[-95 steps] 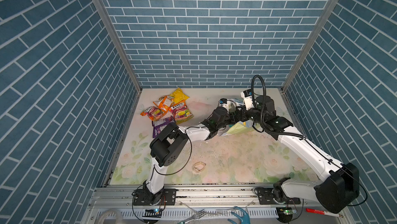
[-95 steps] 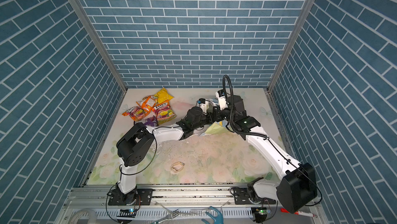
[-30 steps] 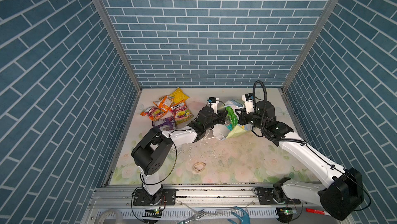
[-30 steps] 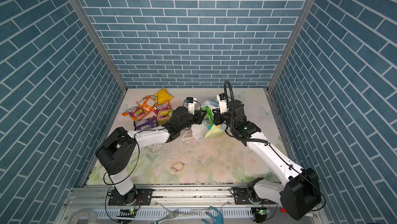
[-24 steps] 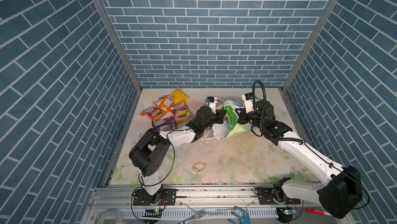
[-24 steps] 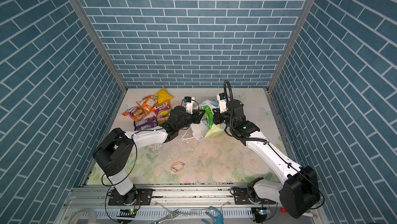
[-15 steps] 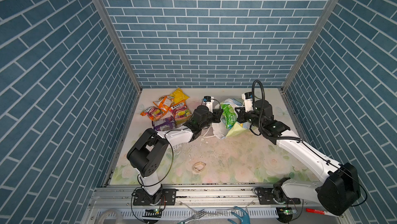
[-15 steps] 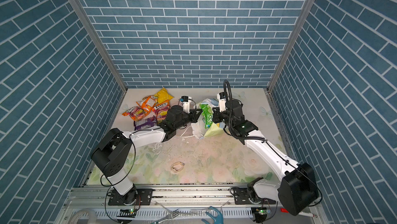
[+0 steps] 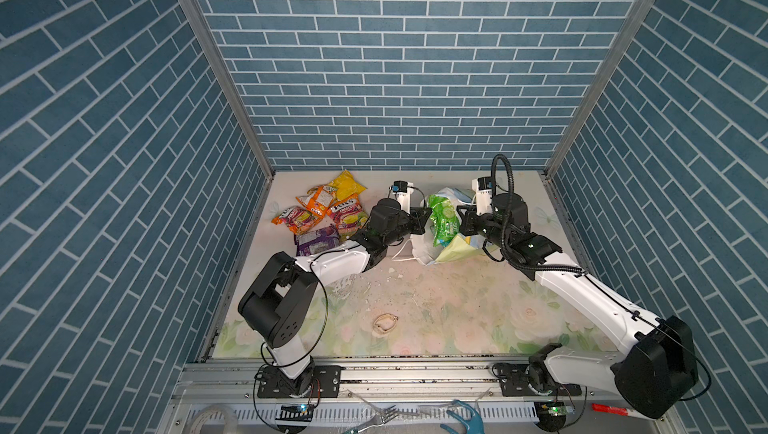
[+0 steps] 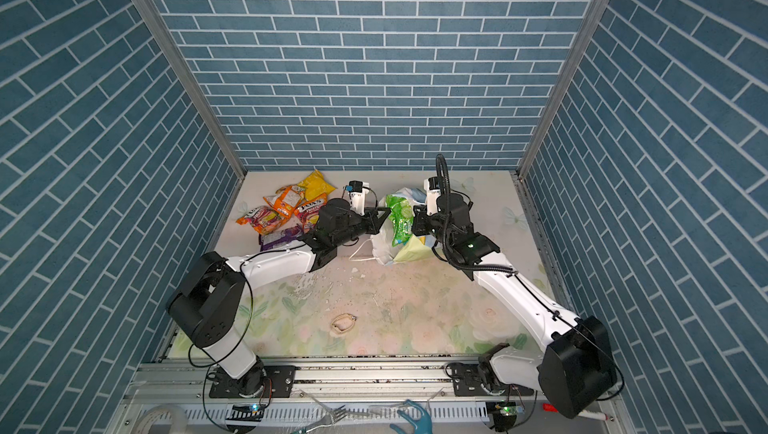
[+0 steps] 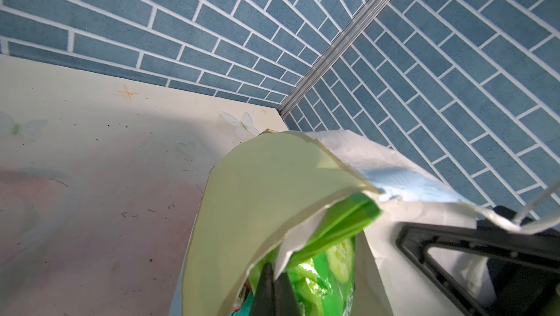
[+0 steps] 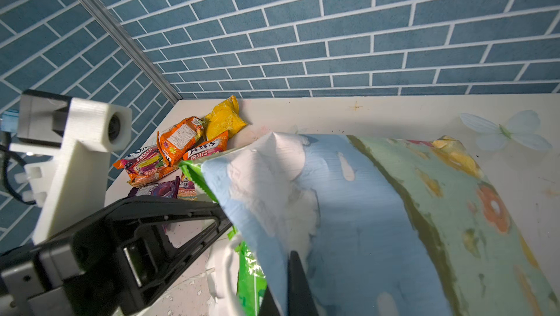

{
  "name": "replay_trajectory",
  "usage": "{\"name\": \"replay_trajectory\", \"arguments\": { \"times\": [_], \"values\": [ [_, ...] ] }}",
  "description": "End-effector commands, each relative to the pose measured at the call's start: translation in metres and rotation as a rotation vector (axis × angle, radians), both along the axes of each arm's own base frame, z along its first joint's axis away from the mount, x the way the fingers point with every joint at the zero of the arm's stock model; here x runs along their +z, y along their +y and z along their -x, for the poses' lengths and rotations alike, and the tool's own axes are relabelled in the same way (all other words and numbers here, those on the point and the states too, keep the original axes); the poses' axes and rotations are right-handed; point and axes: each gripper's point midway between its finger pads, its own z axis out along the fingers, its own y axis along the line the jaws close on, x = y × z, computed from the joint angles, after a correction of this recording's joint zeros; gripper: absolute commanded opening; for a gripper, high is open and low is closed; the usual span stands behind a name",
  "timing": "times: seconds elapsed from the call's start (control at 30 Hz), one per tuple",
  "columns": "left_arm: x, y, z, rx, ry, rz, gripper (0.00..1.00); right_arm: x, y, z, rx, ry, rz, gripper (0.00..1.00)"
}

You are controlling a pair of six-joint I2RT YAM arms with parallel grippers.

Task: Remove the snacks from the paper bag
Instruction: 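Lift the green Lay's bag upward out of the bag mouth with the left gripper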

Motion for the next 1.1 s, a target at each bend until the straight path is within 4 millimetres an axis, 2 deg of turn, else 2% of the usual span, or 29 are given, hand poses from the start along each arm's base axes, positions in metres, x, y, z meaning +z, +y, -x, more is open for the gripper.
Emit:
{"name": "replay_trajectory", "arguments": {
  "times": [0.0, 0.3, 0.47, 0.93, 1.07],
  "values": [
    [0.037, 0.007, -0.005, 0.018, -0.078, 0.053, 0.00, 0.002, -0.011, 0.001, -0.065, 0.004, -0.027, 0.00],
    [0.045, 0.015, 0.005, 0.024, -0.079, 0.065, 0.00, 0.000, -0.021, 0.000, -0.116, 0.013, -0.001, 0.00],
    [0.044, 0.014, 0.005, 0.022, -0.067, 0.062, 0.00, 0.000, -0.018, 0.001, -0.102, 0.017, -0.013, 0.00],
    [0.062, 0.020, 0.018, 0.000, -0.071, 0.059, 0.00, -0.005, -0.021, -0.001, -0.121, 0.042, 0.004, 0.00],
    [0.060, 0.018, 0.019, -0.011, -0.058, 0.052, 0.00, -0.004, -0.015, 0.001, -0.094, 0.052, -0.020, 0.00]
  ]
}}
